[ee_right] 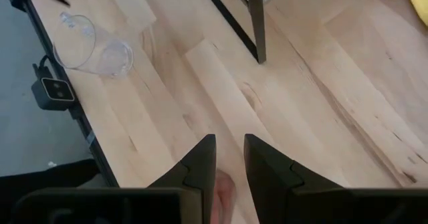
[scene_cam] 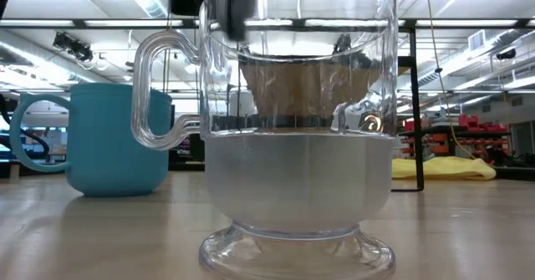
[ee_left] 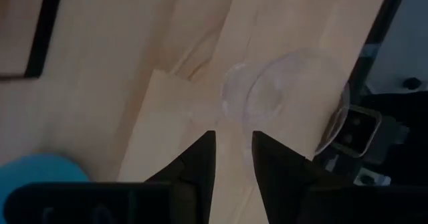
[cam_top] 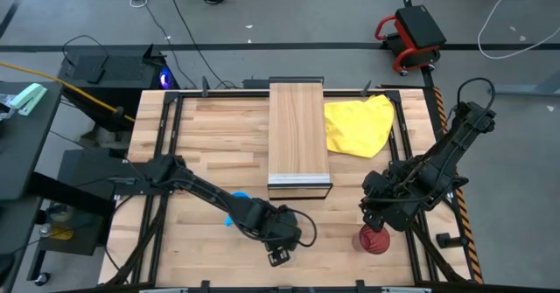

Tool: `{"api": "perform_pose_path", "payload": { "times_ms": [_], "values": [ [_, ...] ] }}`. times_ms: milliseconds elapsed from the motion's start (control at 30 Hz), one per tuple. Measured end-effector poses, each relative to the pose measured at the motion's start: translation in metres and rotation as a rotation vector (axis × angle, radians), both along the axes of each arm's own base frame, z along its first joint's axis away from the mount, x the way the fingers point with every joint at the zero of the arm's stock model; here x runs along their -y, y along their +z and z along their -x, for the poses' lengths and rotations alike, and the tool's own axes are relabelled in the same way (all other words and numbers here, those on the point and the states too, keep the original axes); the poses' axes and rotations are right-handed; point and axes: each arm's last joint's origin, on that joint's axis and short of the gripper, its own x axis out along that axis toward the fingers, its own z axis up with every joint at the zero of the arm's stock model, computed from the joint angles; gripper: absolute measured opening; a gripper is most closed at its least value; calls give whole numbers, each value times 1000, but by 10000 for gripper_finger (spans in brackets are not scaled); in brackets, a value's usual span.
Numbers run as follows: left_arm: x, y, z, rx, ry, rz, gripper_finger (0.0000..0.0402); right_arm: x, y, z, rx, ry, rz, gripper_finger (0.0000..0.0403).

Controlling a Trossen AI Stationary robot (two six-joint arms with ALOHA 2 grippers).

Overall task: Stack small to large cups/mugs on shelf
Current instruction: Put the transparent mug on the shelf

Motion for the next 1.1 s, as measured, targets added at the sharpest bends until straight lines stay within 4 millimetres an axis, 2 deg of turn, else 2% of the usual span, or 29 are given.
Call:
{"api": "perform_pose_path", "payload": {
  "times_ms": [267,433,567,867,1100],
  "values": [
    [3,2,-3,22,-1,18,105,0,0,0,-1,8,5,86],
    [8,-12,-5,-8,-2,16,105,0,0,0,-2,12,11,86],
    [9,-12,-6,-4,12,26,105,1,0,0,1,21,22,86],
    [11,-29,-10,-50,44,15,105,1,0,0,8,28,33,86],
    [10,-31,-11,-54,66,21,105,1,0,0,9,31,35,86]
  ]
}}
